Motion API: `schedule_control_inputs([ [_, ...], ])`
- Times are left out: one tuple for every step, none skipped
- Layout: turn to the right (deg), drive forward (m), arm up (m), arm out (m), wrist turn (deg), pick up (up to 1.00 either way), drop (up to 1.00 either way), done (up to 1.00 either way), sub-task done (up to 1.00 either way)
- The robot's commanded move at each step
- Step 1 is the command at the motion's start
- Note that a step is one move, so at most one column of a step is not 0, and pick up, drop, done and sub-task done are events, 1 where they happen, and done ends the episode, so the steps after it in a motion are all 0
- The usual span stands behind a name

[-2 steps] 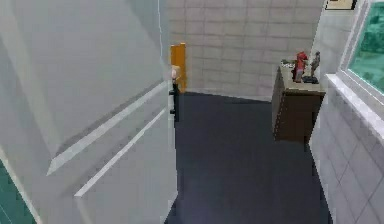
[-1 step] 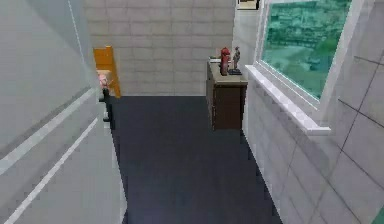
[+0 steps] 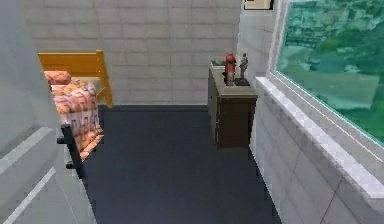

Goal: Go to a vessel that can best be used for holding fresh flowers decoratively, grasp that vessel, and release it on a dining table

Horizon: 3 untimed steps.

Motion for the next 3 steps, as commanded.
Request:
schedule_control_inputs([
  [6.0, 0.00, 0.00, 0.00, 0.0, 0.00, 0.00, 0.00, 0.00],
  [0.0, 1.00, 0.00, 0.00, 0.0, 0.00, 0.00, 0.00, 0.00],
  [0.0, 0.60, 0.00, 0.00, 0.0, 0.00, 0.00, 0.00, 0.00],
])
